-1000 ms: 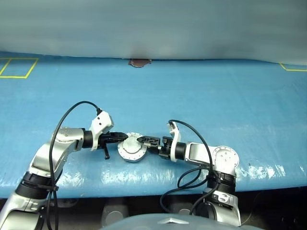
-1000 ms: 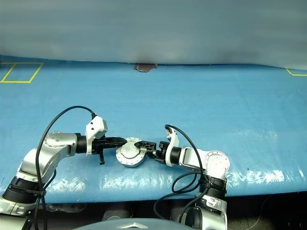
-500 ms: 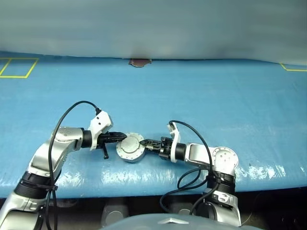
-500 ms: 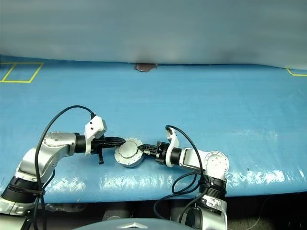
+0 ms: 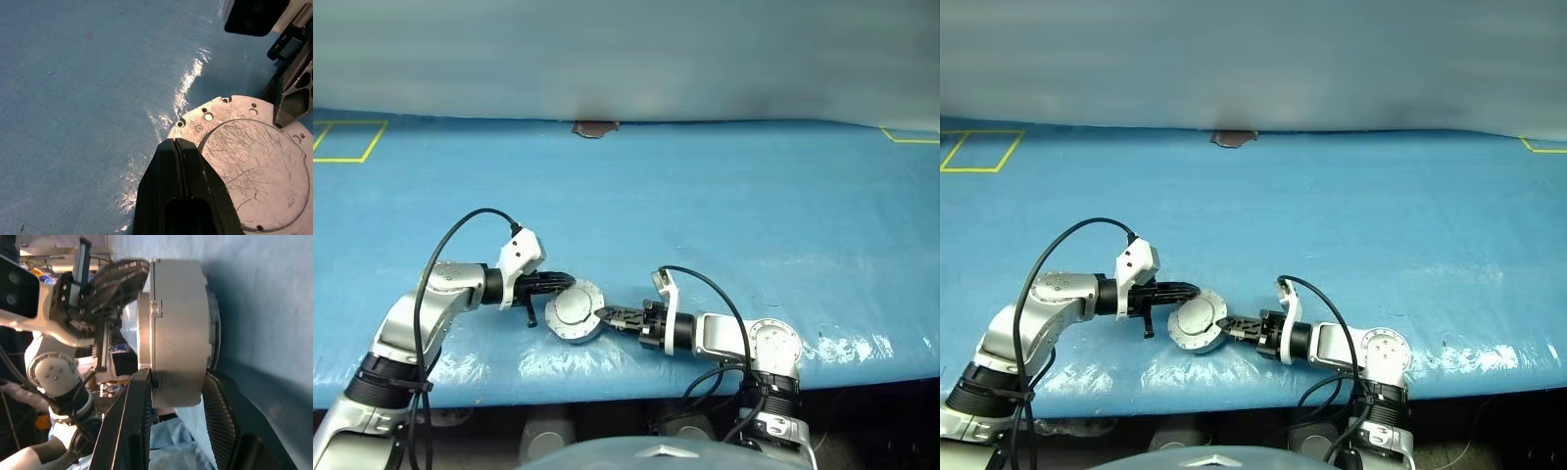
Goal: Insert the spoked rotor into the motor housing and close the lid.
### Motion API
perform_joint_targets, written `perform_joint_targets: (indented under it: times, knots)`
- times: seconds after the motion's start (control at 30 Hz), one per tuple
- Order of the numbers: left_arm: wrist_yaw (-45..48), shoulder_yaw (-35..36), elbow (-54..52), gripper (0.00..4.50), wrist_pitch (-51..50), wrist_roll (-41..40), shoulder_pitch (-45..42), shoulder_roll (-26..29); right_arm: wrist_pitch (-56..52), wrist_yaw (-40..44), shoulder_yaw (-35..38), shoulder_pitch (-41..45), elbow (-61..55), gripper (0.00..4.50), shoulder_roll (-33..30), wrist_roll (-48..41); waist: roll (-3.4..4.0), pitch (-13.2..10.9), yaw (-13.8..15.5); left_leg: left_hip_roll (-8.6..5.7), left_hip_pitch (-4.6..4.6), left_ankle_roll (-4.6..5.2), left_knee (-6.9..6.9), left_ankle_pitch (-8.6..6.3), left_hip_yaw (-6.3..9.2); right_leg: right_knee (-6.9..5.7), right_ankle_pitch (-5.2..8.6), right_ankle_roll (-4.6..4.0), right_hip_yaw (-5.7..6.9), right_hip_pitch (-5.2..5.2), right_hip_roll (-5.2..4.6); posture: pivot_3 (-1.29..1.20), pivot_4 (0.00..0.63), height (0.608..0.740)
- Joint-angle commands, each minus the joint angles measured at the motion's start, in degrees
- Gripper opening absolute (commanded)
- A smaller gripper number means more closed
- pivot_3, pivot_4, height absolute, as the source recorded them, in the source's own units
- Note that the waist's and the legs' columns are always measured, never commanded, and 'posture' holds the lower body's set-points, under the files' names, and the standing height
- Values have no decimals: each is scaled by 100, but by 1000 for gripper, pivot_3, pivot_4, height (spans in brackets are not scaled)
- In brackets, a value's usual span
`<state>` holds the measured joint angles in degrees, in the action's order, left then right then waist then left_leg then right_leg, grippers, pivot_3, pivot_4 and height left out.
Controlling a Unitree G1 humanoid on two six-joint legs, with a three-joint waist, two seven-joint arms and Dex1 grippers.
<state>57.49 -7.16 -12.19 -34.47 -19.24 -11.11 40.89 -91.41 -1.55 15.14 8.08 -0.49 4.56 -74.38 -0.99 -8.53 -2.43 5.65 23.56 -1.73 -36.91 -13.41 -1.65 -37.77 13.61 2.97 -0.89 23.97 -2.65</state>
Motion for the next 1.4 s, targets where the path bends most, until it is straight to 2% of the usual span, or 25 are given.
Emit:
perform_joint_targets:
  times: [0.03,0.27,0.53,0.67,0.73,0.83,0.93,1.1,1.3,1.33,1.4]
  knots:
    - [-15,-42,-98,0,-47,-37,77,0,-88,-50,-389,-122,15,1180,368,43,2,-1,-18,2,1,0,0,0,4,-2,11,-16,0,2,5,0,150,740]
    - [-135,155,-298,0,-94,-156,199,-9,298,-285,-278,-228,-33,1179,475,-95,1,-1,-25,1,1,0,0,0,18,-5,14,-11,-2,4,13,0,150,740]
    - [-790,1409,-879,0,-306,-1045,707,-385,958,-615,-251,-438,-152,1178,339,-735,0,-2,-1,1,10,0,-6,0,25,-7,21,-1,-1,12,14,0,150,740]
    - [-1712,2647,-1159,0,-494,-2309,1064,-1360,1096,-759,-419,-571,-210,1178,176,-1006,-1,-1,0,0,14,0,-7,0,25,-3,19,-1,-3,13,14,0,150,740]
    - [-2604,3278,-1232,0,-648,-3192,1251,-2046,1216,-784,-451,-589,-216,1178,108,-1155,-4,-1,0,0,14,0,-9,0,26,-5,18,1,-2,11,14,0,150,740]
    - [-3331,3745,-1372,0,-951,-4523,1903,-2692,1458,-831,-463,-553,-254,1178,76,-1426,-10,-2,-32,0,12,0,-13,0,29,-4,18,4,-2,7,14,0,150,740]
    - [-3962,3750,-1435,582,-1081,-5333,2705,-3216,1705,-797,-455,-423,-290,1178,17,-1665,-17,-5,-31,-1,16,0,-15,0,33,-2,21,3,-1,8,15,0,150,740]
    - [-4808,3652,-1419,2302,-717,-6107,3223,-3947,2254,-783,-373,-35,-252,1178,14,-1912,-31,-17,40,-6,31,0,-32,1,43,-1,21,1,1,17,14,0,150,740]
    - [-5149,3301,-1379,4352,-633,-6894,3255,-4096,2733,-633,-388,506,-49,1178,-10,-1869,-31,-17,30,-11,37,0,-35,1,45,-1,16,-3,-8,23,19,0,150,740]
    - [-5170,3228,-1356,4492,-636,-6998,3246,-4082,2775,-600,-405,562,-16,1178,-13,-1848,-31,-17,29,-11,40,0,-31,1,45,0,9,-14,-9,27,20,0,150,740]
    - [-5230,2973,-1299,4500,-690,-7153,3196,-4066,2848,-524,-455,690,43,1178,-2,-1783,-31,-17,31,-12,44,0,-25,0,45,-1,-1,-31,-12,33,23,0,150,740]
